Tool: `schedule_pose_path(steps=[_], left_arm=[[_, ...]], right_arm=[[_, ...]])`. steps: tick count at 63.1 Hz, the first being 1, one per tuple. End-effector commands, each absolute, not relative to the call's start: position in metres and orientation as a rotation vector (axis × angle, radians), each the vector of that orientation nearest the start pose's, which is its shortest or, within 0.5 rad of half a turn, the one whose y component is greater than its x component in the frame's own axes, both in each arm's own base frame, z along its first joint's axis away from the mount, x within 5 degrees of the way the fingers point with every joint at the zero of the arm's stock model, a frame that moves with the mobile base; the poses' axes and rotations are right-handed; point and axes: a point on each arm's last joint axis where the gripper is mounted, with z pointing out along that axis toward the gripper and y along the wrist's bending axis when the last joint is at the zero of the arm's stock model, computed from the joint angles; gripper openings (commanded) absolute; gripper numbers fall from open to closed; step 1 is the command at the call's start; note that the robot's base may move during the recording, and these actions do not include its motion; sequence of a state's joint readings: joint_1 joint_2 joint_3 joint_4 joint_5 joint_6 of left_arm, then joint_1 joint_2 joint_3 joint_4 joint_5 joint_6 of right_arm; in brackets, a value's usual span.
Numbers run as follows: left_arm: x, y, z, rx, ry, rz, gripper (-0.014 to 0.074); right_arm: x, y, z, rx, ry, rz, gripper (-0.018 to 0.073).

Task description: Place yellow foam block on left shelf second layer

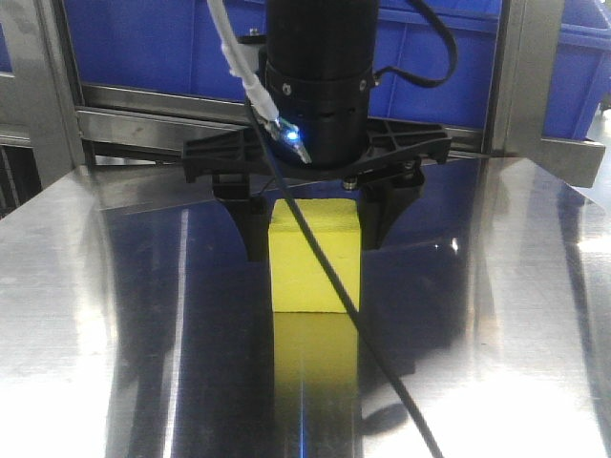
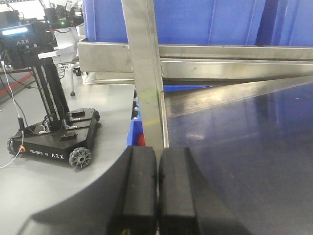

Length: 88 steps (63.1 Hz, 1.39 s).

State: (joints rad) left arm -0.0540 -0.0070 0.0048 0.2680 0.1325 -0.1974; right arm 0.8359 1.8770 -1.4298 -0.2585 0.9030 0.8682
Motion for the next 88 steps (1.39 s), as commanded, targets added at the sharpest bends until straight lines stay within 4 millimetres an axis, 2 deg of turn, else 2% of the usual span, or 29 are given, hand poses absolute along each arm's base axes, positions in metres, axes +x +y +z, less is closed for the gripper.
schedule_pose_path(steps=[1,6,11,16,27,37,46,54,58,66,75,88], left_arm=[[0.056,-0.002,0.200,0.083,1.538,0.015,0.0136],[0.056,-0.002,0.200,0.083,1.538,0.015,0.0136],[0.056,-0.002,0.200,0.083,1.538,0.015,0.0136],[0.056,-0.002,0.200,0.083,1.538,0.015,0.0136],[0.056,-0.002,0.200,0.083,1.538,0.015,0.0136],[0.056,-0.002,0.200,0.083,1.538,0.015,0.0136],[0.056,-0.002,0.200,0.083,1.538,0.015,0.0136],[0.056,-0.002,0.200,0.083,1.538,0.015,0.0136],[0.056,-0.002,0.200,0.083,1.538,0.015,0.0136],[0.056,-0.002,0.200,0.083,1.538,0.015,0.0136],[0.056,-0.002,0.200,0.083,1.538,0.015,0.0136],[0.056,-0.002,0.200,0.083,1.538,0.015,0.0136]], right_arm=[[0.279,0.277,0.254,-0.138,2.674,0.187,0.0614],[0.279,0.277,0.255,-0.139,2.671,0.192,0.0557],[0.279,0.277,0.257,-0.136,2.667,0.201,0.0441],[0.280,0.275,0.262,-0.132,2.650,0.224,0.0366],[0.284,0.262,0.286,-0.183,2.575,0.326,0.0344],[0.284,0.227,0.304,-0.306,2.495,0.365,0.0344],[0.277,0.174,0.312,-0.294,2.436,0.349,0.0344],[0.258,0.121,0.319,-0.208,2.368,0.302,0.0344],[0.248,0.098,0.317,-0.162,2.349,0.268,0.0344],[0.213,0.053,0.312,-0.070,2.297,0.187,0.0344],[0.169,0.025,0.306,-0.045,2.235,0.108,0.0344],[0.117,0.014,0.309,-0.084,2.088,0.085,0.0344]])
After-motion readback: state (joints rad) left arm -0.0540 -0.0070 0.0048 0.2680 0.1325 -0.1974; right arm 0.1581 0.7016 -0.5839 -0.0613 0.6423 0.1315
